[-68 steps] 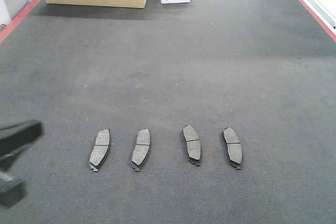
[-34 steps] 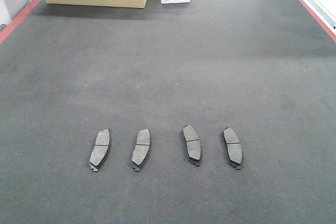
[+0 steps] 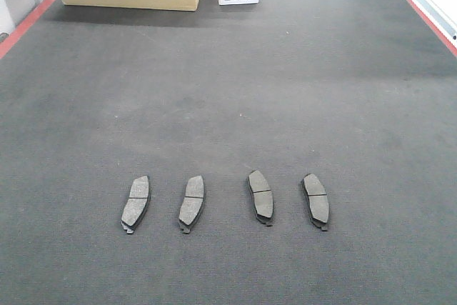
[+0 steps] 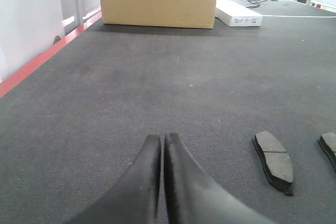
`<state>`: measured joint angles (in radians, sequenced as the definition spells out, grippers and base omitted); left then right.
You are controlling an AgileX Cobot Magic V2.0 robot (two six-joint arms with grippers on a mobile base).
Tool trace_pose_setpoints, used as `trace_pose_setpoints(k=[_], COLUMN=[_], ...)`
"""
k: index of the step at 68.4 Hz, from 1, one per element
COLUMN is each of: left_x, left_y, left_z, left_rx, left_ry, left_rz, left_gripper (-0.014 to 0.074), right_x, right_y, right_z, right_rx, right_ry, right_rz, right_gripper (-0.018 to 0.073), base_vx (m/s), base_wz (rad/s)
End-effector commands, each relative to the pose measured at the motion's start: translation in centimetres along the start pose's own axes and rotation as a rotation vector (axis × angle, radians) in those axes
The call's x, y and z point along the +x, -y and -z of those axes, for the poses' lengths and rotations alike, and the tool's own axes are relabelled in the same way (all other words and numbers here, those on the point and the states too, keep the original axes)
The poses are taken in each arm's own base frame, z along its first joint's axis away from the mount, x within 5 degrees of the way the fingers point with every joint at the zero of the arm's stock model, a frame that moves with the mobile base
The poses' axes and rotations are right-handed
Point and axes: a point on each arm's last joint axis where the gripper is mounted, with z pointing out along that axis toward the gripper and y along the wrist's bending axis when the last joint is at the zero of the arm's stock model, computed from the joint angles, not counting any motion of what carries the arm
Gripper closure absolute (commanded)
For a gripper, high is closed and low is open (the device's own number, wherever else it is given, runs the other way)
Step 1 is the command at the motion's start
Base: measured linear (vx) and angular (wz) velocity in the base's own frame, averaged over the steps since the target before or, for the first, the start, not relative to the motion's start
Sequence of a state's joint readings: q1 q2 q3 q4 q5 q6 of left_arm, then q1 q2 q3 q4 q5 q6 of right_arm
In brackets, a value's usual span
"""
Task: Move and align brake pads A on conveyor
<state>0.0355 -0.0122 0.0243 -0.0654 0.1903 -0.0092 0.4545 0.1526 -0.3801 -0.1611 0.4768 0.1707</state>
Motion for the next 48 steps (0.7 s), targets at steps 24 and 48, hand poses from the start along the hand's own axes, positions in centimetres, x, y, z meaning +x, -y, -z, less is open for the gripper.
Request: trace_pose_setpoints(k=[24, 48], left_x=[-1.05, -1.05], left_y=[0.02, 0.02], left_z=[0.20, 0.20], left_rx=[-0.001, -0.001], left_ry=[0.099, 0.099], left_rz=[0.003, 0.003], left_gripper=[0.0603, 0.0603], right_x=[-1.35, -1.35], right_y=[-0.04, -0.04], right_z=[0.16, 0.16], right_rx=[0.000, 0.000], right_ry=[0.084, 0.084], right_rz=[0.018, 0.018], right_gripper=[0.0568, 0.0568], base_vx=[0.00, 0.00], base_wz=[0.00, 0.00])
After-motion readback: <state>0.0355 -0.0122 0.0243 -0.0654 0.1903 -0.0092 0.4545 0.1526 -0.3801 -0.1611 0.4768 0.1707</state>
